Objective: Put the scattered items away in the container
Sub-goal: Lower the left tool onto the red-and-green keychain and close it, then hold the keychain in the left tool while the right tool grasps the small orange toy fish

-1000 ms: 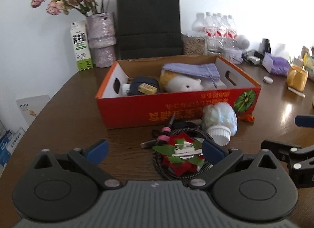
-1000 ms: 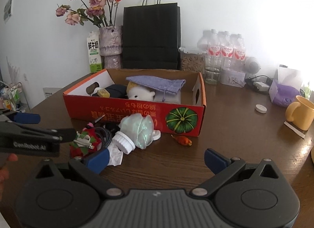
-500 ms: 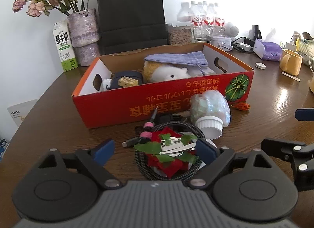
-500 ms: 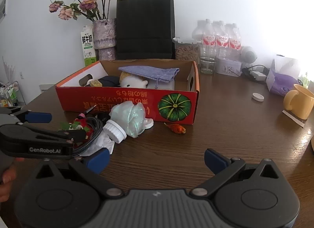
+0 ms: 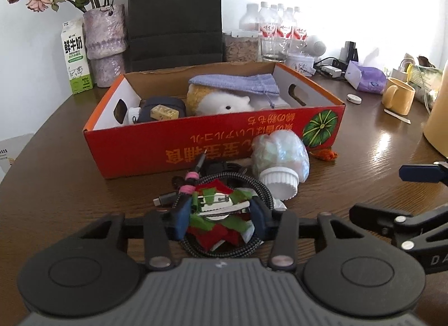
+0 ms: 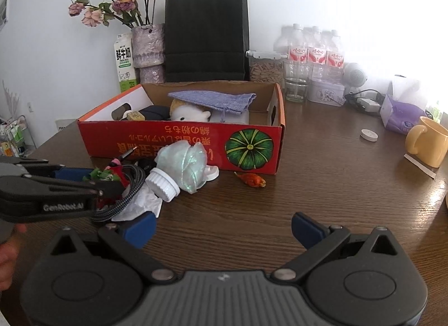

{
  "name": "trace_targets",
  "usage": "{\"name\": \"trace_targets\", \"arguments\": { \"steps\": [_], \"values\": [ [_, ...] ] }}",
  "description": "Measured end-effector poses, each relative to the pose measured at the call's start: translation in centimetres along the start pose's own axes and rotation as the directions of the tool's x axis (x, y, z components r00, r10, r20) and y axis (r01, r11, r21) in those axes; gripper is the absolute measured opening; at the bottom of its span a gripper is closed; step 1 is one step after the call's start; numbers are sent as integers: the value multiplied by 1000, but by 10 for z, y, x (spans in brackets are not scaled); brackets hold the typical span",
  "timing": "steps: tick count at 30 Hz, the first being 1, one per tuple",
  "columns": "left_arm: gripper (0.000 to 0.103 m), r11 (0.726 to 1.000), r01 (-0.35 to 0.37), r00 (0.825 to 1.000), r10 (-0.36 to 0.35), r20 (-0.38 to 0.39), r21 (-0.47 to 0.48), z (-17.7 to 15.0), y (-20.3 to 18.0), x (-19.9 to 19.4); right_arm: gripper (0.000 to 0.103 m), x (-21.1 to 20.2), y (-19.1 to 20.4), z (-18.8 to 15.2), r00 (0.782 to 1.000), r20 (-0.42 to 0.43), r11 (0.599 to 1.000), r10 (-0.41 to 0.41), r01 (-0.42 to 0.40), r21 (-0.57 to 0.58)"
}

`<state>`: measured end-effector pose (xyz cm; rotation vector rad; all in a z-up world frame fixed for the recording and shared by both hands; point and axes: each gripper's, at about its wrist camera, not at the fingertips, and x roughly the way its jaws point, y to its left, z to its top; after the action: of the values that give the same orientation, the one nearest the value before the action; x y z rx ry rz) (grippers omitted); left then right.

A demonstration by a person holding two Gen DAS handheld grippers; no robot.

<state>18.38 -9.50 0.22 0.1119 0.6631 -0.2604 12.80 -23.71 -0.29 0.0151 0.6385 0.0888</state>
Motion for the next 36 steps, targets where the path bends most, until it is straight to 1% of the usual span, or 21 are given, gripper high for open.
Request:
{"name": "trace_targets", "arguments": {
  "steps": [4, 13, 17, 20, 22, 24, 28, 30, 32, 34, 36],
  "values": [
    [44, 1000, 4, 1000, -4, 7, -10, 0, 2, -3, 103, 0, 2, 0, 1000, -1, 1000, 2, -2, -4],
    [44, 1000, -1, 998, 3, 58, -21, 8, 9, -22, 103, -1, 4, 5, 1000, 13, 1000, -4, 4, -15],
    [44, 999, -20, 996, 22, 87, -26, 15, 14, -31, 103, 4, -5, 13, 999, 27, 999, -34, 35, -17],
    [44, 999, -38, 994, 41, 102, -32, 20, 18, -36, 103, 16, -15, 20, 998, 14, 998, -68, 69, -14],
    [44, 998, -46, 993, 50, 109, -39, 22, 21, -37, 101, 26, -20, 24, 996, 4, 996, -86, 86, -14],
    [44, 997, -54, 992, 59, 111, -48, 24, 25, -36, 88, 38, -23, 28, 996, -6, 995, -94, 93, -20],
    [44, 996, -65, 992, 70, 103, -58, 25, 30, -31, 83, 62, -25, 36, 996, -40, 996, -80, 79, -32],
    [44, 995, -69, 993, 75, 93, -66, 25, 34, -26, 78, 72, -24, 38, 995, -55, 996, -78, 76, -44],
    [44, 995, -71, 994, 77, 82, -72, 24, 38, -22, 75, 81, -23, 40, 995, -67, 996, -72, 69, -48],
    [44, 994, -73, 994, 79, 75, -78, 24, 42, -19, 71, 88, -23, 42, 995, -76, 997, -68, 64, -51],
    [44, 993, -75, 994, 81, 70, -86, 23, 45, -16, 62, 94, -24, 43, 994, -89, 997, -60, 56, -51]
  ]
}}
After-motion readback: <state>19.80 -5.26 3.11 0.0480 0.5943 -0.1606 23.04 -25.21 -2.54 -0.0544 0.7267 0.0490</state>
